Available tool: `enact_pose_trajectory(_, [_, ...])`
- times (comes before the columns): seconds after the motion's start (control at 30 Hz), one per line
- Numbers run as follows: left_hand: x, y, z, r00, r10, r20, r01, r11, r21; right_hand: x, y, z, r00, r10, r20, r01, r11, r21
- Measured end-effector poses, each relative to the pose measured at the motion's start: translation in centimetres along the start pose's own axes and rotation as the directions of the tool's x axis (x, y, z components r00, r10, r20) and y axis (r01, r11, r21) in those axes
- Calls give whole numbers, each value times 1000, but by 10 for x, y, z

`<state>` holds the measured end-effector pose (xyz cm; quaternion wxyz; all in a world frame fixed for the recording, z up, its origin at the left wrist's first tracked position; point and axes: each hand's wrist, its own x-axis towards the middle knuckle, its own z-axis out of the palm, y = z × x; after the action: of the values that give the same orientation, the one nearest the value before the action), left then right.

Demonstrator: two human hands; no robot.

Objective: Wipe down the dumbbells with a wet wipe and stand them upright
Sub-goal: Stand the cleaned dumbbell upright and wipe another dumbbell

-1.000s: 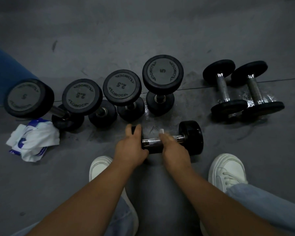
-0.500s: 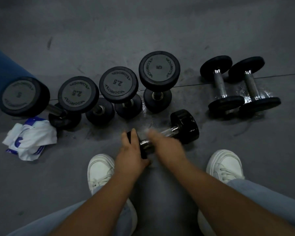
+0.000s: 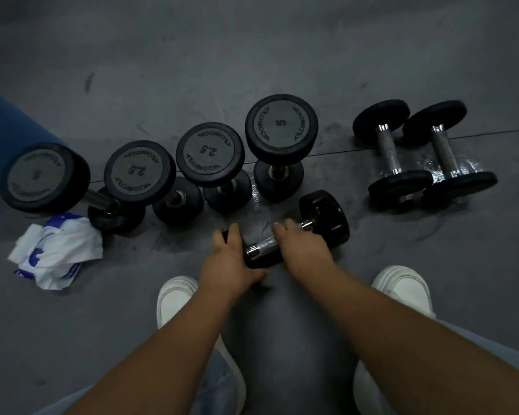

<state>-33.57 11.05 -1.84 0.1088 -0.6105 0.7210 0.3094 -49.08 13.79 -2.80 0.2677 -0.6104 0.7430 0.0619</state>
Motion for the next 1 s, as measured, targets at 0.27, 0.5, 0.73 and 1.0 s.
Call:
enact_pose_trajectory(0.27, [20, 0, -22, 986, 84, 146, -105, 984, 142, -1, 2, -10, 988, 74, 137, -77, 997, 18])
enact_pose_trajectory(0.5, [30, 1, -33, 972, 116, 204, -153, 973, 173, -34, 11, 6, 976, 217, -14, -205, 941, 267])
enact_pose_trajectory(0.73, [-5, -4, -12, 990, 118, -77, -116, 993, 30, -48, -4, 17, 991, 130, -7, -118, 918, 378])
enact_pose_trajectory(1.0, [13, -7, -9, 993, 111, 27, -111, 994, 17, -36, -13, 23, 980, 96, -176, -75, 990, 121])
